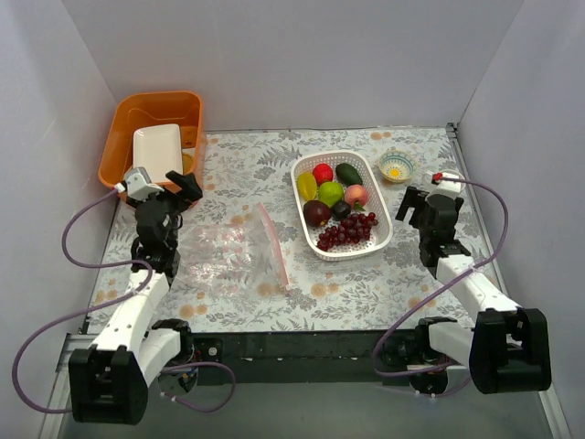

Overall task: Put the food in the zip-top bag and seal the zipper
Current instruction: Pick up the zipper food storage bag at the center of the board.

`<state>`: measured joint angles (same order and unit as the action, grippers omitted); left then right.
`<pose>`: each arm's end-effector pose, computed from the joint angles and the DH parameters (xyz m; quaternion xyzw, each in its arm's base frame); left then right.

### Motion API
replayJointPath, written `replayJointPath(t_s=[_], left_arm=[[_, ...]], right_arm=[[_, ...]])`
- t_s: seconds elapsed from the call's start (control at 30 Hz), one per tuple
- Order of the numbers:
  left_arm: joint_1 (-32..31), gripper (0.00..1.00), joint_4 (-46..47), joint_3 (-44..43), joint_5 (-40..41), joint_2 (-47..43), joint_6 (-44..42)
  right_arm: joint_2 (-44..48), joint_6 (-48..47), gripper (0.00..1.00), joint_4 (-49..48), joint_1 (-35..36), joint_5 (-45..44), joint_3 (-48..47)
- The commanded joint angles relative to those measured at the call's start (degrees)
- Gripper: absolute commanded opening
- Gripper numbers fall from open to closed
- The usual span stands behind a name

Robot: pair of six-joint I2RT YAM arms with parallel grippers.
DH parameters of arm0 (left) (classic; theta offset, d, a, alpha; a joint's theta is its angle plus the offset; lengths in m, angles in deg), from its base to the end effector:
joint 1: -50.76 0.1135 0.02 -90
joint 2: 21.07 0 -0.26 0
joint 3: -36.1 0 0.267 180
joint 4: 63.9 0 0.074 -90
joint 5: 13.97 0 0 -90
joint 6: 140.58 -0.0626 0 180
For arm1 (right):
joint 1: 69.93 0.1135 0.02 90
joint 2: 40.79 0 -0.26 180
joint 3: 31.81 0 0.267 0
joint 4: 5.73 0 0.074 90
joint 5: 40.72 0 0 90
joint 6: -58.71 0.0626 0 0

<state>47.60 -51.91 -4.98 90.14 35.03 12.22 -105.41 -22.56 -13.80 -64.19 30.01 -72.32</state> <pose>0.2678 0.0005 0.2530 -0.4314 0.5827 -0.2970 0.6214 0.2808 0.0075 0.2026 0.1212 0.7847 -0.0580 0.6052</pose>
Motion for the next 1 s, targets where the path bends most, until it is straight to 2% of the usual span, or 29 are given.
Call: replayJointPath(t_s=[0.0,0.13,0.2,0.27,0.4,0.5,0.6,0.67,0.7,0.83,0.97], left_arm=[[0.2,0.98,-23.6,-6.8,-11.6,-6.6,5.5],[0.3,0.98,-32.9,-11.6,-22.0,-7.2,4.5],[0.3,0.98,-37.6,-12.9,-23.7,-6.7,6.5],[0.3,0.98,-41.4,-14.0,-27.4,-6.2,8.5],[0.3,0.98,-46.1,-15.0,-38.1,-4.1,7.0],[0.2,0.98,-47.4,-15.1,-44.1,-5.3,7.4],[-0.6,0.98,-50.7,-16.2,-40.7,-7.4,7.9],[-3.4,0.98,-55.5,-17.4,-36.8,-7.0,8.4],[-4.8,0.98,-57.1,-18.9,-31.6,-6.2,8.3],[-16.6,0.98,-61.3,-21.0,-17.8,-3.2,10.8],[-21.3,0.98,-62.0,-21.8,-12.5,1.6,13.6]], right_arm=[[4.2,7.5,0.98,18.1,0.0,6.2,-6.3],[8.4,7.9,0.98,17.9,-0.1,18.8,-6.4],[10.9,10.9,0.98,16.7,-0.1,25.1,-5.0],[12.1,15.3,0.98,16.8,0.0,26.6,-4.5],[10.6,14.6,0.98,20.3,0.0,35.6,-6.7],[9.9,13.0,0.98,24.1,0.1,37.7,-8.9],[10.7,12.0,0.98,27.3,0.1,37.9,-10.2],[10.9,11.9,0.96,28.2,0.1,38.2,-10.7],[11.0,12.2,0.96,28.6,0.2,38.3,-10.8],[9.7,12.1,0.94,29.5,0.6,39.2,-12.0],[8.3,11.2,0.93,30.5,1.8,41.9,-15.1]])
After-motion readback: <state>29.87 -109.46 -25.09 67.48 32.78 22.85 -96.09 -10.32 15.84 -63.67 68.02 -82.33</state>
